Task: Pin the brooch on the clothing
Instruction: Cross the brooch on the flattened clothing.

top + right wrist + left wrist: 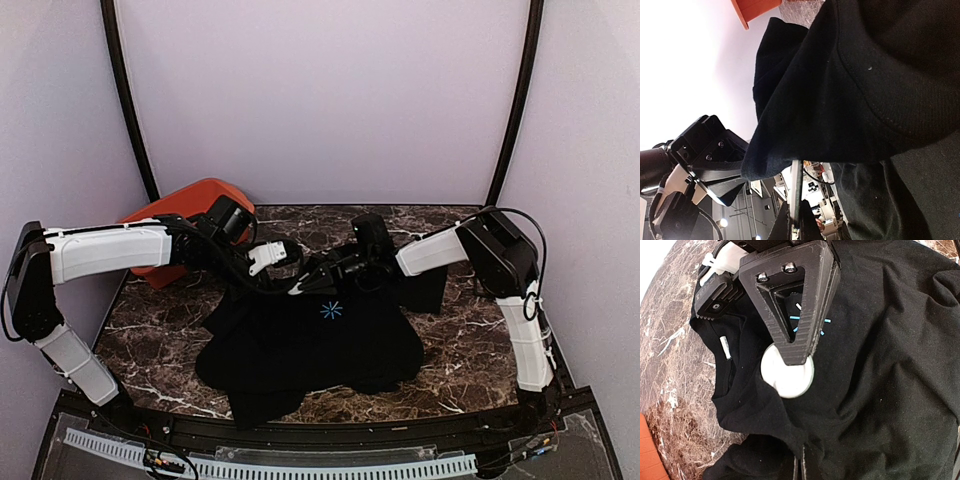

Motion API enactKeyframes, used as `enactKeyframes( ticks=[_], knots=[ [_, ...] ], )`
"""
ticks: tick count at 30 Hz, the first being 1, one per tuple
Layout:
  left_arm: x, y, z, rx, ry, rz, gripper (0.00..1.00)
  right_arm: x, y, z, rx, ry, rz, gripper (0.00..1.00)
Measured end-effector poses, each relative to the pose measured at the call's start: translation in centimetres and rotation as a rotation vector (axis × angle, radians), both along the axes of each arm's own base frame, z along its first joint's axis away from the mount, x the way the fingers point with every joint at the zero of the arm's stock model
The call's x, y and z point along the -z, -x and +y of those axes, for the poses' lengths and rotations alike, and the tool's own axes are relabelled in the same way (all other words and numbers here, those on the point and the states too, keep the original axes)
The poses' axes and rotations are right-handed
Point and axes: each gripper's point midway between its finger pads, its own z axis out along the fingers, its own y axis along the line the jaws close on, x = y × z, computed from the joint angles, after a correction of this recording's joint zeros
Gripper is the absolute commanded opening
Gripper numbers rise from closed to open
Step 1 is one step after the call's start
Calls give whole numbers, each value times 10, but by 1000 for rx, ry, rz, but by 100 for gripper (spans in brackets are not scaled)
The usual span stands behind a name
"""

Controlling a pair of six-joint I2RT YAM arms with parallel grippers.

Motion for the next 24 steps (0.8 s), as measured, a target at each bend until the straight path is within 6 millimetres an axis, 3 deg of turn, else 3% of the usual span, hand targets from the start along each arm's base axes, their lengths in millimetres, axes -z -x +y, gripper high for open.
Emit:
enactKeyframes(
  ticks=[15,24],
  knots=[
    [2,3,-3,32,-60,-58,1,5,2,-2,-6,23,17,0],
    [4,0,1,17,-84,-74,1,-4,2,-3,-8,7,3,0]
  ],
)
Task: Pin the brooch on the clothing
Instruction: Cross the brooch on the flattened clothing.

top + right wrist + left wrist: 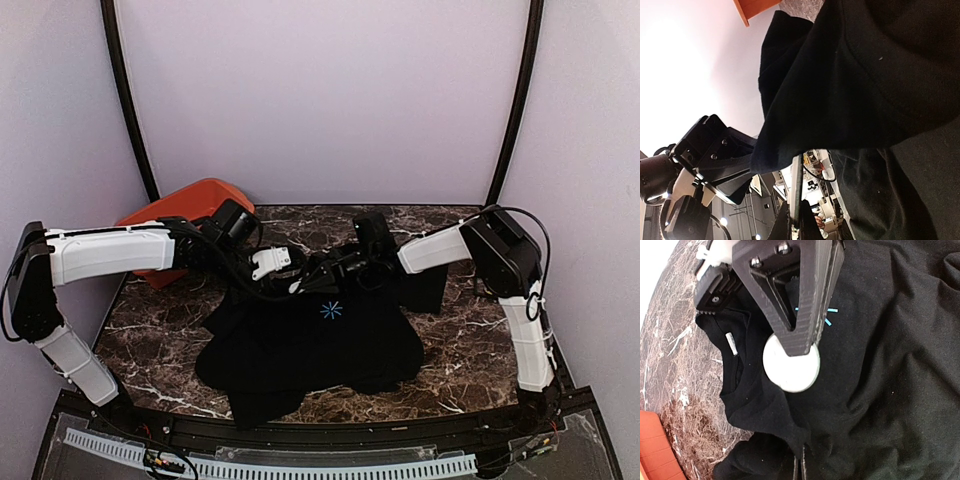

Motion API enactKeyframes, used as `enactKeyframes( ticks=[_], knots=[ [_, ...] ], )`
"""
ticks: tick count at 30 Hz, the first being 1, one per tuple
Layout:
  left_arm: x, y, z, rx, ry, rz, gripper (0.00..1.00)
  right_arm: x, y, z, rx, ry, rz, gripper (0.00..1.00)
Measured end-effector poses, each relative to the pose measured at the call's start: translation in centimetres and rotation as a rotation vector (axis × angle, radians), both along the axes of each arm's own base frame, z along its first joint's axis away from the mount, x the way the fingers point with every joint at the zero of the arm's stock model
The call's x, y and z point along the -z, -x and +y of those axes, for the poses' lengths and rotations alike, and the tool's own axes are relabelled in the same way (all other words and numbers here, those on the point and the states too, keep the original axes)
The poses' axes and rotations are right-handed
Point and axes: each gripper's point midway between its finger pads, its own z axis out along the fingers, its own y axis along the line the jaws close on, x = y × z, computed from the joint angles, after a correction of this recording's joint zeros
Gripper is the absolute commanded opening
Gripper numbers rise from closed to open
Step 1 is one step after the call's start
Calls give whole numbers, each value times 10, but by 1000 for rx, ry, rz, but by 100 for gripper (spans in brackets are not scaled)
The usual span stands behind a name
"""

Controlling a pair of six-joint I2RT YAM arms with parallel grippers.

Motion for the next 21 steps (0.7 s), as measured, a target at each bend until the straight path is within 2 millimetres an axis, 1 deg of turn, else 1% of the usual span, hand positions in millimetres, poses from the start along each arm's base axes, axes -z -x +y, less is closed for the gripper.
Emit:
enactKeyframes(
  ticks=[4,10,21],
  knots=[
    [3,0,1,-1,-17,-2,1,-4,-1,-1,1,-6,-8,0],
    [6,4,-1,17,-36,-5,1,2,2,-4,-6,20,-2,0],
    [7,6,-3,28,-47,-14,1,2,3,-3,-16,32,-5,0]
  ],
)
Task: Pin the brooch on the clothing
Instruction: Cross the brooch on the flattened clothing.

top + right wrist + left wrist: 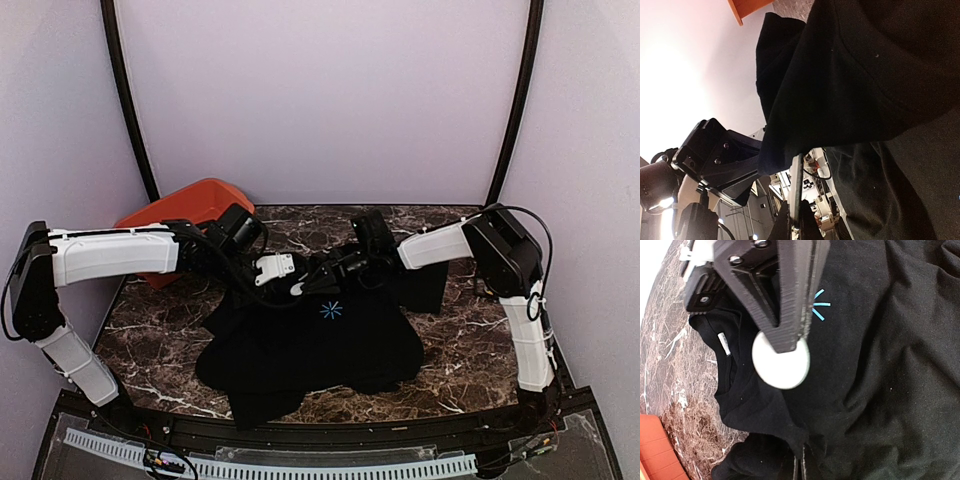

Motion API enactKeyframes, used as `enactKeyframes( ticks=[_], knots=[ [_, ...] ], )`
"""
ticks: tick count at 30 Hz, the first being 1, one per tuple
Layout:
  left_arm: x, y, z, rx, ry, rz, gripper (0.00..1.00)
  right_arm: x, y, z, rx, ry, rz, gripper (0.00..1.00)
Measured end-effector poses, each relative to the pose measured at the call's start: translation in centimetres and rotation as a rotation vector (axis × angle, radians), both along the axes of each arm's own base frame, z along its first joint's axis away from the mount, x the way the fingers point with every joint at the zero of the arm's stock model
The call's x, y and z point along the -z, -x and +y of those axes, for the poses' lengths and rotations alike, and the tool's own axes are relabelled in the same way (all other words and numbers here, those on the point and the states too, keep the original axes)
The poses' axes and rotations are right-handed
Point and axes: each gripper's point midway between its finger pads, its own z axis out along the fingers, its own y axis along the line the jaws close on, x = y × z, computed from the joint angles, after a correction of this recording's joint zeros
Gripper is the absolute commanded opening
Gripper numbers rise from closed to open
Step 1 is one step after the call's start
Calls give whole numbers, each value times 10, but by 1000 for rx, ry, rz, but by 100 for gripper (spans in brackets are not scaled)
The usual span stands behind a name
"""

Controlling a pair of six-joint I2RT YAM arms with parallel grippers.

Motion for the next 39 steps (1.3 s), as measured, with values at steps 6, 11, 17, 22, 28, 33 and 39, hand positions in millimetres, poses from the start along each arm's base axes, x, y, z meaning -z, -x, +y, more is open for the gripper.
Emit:
enactKeyframes(
  ticks=[6,11,17,22,28,33,39],
  knots=[
    [0,2,-2,7,-2,-1,1,-5,0,4,-8,-9,-15,0],
    [0,2,-2,9,-4,-4,1,-4,3,5,-14,-4,-17,0],
    [0,3,-2,9,-6,-5,1,-1,7,5,-21,7,-10,0],
    [0,3,-2,9,-6,-5,1,-1,5,7,-24,6,-14,0],
    [0,3,-3,10,-6,-5,1,3,6,11,-31,6,-16,0],
    [0,4,-4,15,-6,-5,1,9,12,14,-44,17,-3,0],
    [0,4,-4,18,-7,-5,1,9,12,15,-47,22,1,0]
  ],
)
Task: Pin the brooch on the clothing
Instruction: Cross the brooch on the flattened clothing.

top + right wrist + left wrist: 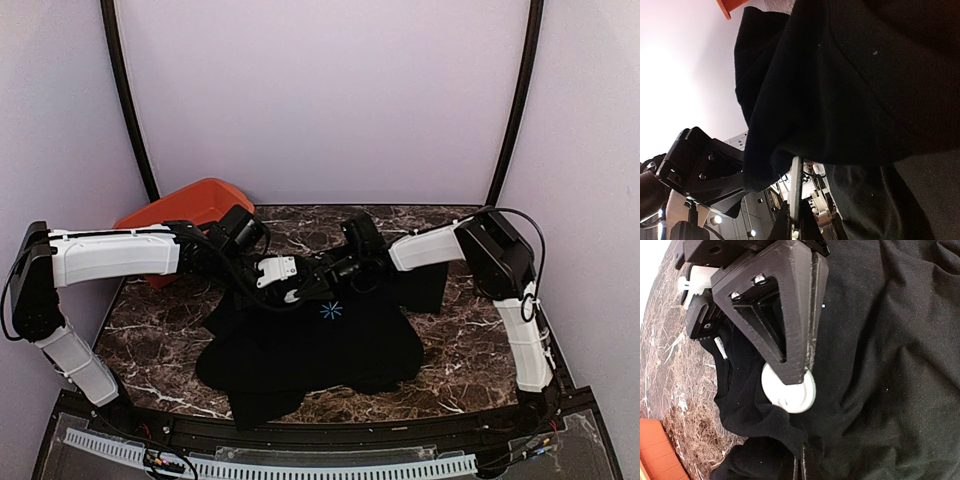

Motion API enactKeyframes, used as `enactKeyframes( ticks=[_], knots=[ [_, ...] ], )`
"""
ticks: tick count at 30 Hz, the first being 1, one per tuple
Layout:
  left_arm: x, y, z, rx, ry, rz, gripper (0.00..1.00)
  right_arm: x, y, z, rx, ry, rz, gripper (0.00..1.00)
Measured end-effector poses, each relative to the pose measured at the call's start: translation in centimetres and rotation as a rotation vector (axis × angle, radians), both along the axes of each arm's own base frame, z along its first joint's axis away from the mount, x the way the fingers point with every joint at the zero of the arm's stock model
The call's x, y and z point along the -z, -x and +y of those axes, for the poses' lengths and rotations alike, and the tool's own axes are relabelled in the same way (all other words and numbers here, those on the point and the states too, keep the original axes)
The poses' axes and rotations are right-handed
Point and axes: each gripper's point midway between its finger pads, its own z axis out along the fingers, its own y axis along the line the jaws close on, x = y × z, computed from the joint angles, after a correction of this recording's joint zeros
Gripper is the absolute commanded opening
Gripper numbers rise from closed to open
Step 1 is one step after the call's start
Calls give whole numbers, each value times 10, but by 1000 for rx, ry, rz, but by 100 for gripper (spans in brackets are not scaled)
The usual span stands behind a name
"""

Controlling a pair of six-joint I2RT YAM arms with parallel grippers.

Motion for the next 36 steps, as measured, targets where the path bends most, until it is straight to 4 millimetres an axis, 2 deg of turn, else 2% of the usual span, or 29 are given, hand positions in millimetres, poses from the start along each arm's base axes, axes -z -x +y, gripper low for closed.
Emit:
enactKeyframes(
  ticks=[11,36],
  knots=[
    [0,3,-2,17,2,2,1,-7,-5,4,-9,-9,-27,0],
    [1,3,-2,23,-1,0,3,6,2,1,-90,57,-196,0]
  ],
)
